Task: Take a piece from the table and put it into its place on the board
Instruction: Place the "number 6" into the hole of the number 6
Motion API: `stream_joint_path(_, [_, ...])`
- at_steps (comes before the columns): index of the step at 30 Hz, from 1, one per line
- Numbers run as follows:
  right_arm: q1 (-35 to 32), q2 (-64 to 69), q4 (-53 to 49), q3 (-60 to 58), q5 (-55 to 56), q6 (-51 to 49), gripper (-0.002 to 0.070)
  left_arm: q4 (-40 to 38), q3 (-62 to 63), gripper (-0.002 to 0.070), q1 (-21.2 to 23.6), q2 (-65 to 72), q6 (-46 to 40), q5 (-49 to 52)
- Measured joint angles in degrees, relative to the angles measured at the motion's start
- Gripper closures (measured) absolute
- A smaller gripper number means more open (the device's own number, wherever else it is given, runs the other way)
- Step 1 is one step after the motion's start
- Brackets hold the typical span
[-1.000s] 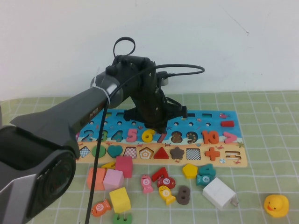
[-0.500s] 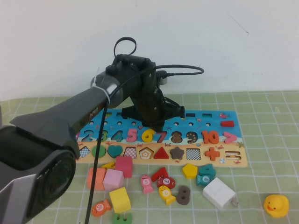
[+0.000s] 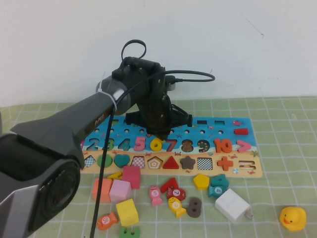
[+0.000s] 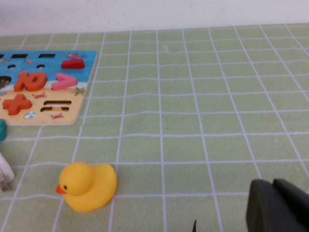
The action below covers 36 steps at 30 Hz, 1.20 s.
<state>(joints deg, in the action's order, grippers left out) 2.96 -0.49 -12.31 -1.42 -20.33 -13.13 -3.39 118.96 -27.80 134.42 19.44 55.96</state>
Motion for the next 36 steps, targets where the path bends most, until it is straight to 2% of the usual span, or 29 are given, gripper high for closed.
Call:
stream_joint_path(22, [0.0,0.0,0.0,0.0,0.0,0.0,0.0678,-2.1,0.0,0.0676,0.0,2.3,-2.6,0.2])
stream_joint_path(36, [0.0,0.0,-0.1,0.0,0.0,0.0,0.0678,1.2,0.0,0.0676,0.0,2.3,0.0,-2.3])
